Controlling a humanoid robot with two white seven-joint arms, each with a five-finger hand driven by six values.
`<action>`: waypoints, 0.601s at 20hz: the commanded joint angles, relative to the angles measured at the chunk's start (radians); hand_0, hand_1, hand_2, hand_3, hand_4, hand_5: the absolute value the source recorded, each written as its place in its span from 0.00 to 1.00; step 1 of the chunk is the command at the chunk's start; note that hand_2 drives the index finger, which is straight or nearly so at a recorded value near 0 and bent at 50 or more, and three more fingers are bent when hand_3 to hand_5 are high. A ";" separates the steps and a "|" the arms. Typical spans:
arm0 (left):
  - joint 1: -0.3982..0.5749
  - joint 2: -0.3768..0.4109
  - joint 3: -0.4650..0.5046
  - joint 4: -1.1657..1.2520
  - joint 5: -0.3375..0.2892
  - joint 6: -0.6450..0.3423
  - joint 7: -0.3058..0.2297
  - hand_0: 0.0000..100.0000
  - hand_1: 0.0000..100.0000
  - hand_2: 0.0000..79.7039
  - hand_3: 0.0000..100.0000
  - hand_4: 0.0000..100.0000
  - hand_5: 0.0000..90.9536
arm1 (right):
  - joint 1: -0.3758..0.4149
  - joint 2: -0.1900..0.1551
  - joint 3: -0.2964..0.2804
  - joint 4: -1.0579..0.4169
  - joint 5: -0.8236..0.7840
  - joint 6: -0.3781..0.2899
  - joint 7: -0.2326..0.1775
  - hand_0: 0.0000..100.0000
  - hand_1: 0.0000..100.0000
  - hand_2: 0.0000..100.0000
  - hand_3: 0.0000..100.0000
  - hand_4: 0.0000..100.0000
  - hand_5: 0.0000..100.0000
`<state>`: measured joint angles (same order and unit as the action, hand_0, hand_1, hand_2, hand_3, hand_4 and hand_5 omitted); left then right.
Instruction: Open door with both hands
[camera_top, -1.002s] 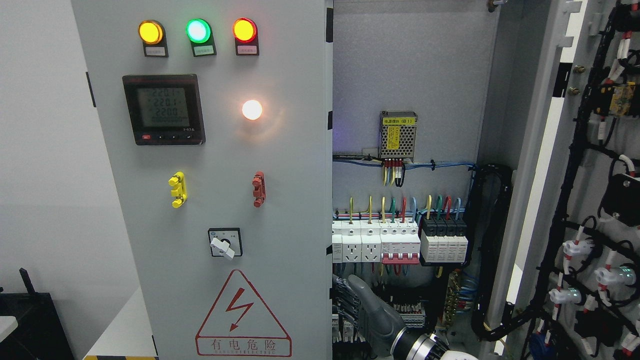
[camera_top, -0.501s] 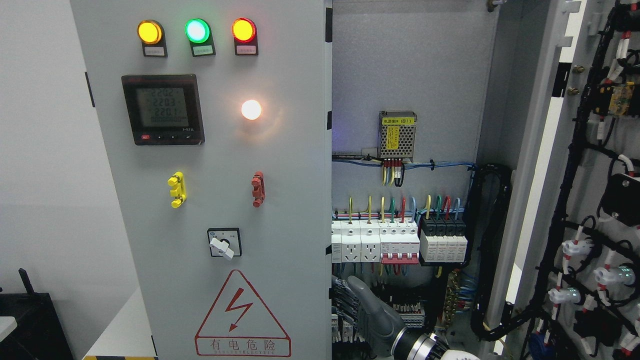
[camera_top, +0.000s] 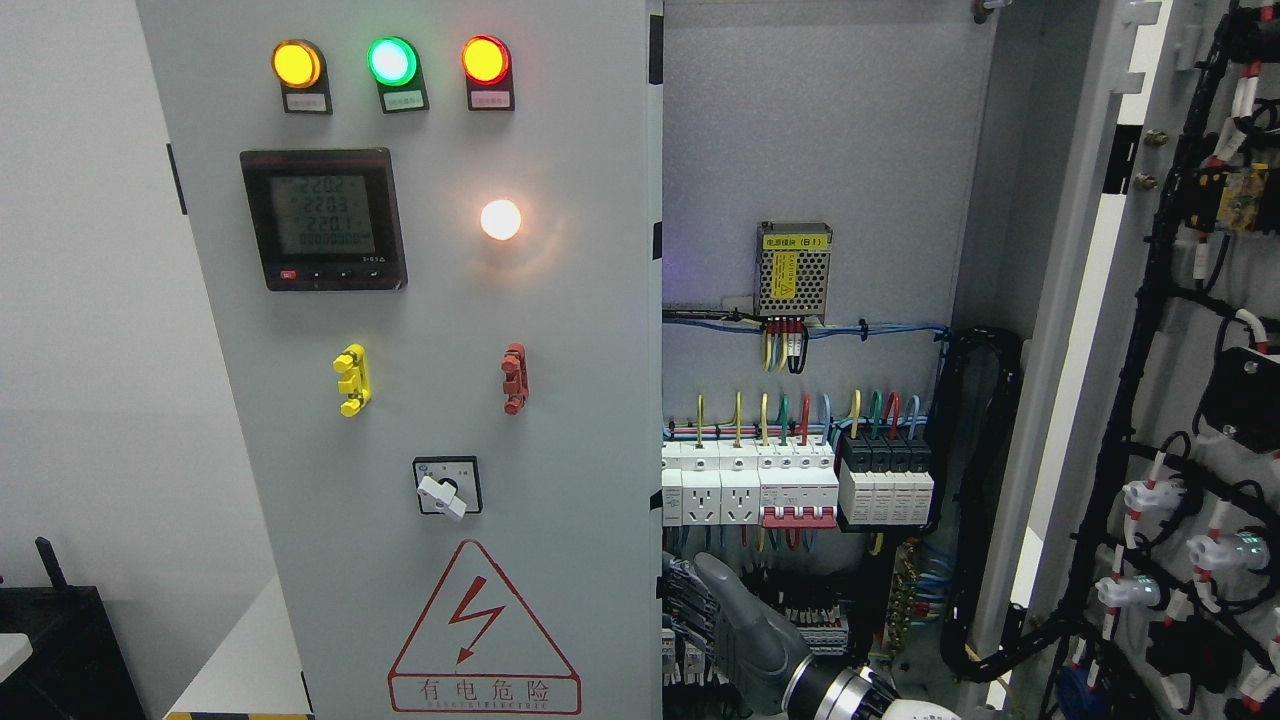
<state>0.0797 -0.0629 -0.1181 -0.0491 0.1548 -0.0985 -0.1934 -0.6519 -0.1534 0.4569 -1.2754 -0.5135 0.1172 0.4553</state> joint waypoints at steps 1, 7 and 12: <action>0.000 0.000 0.000 0.000 0.000 0.000 0.000 0.00 0.00 0.00 0.00 0.03 0.00 | 0.000 0.000 0.000 -0.002 -0.007 0.001 0.002 0.11 0.00 0.00 0.00 0.00 0.00; 0.000 0.000 0.000 0.000 -0.001 0.000 0.000 0.00 0.00 0.00 0.00 0.03 0.00 | 0.000 0.000 0.000 -0.002 -0.019 -0.001 0.002 0.11 0.00 0.00 0.00 0.00 0.00; 0.000 0.000 0.000 0.000 0.000 -0.001 0.000 0.00 0.00 0.00 0.00 0.03 0.00 | 0.002 0.000 0.000 -0.005 -0.019 -0.005 0.002 0.11 0.00 0.00 0.00 0.00 0.00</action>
<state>0.0797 -0.0629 -0.1181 -0.0492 0.1547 -0.0991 -0.1935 -0.6519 -0.1532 0.4576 -1.2776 -0.5292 0.1168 0.4601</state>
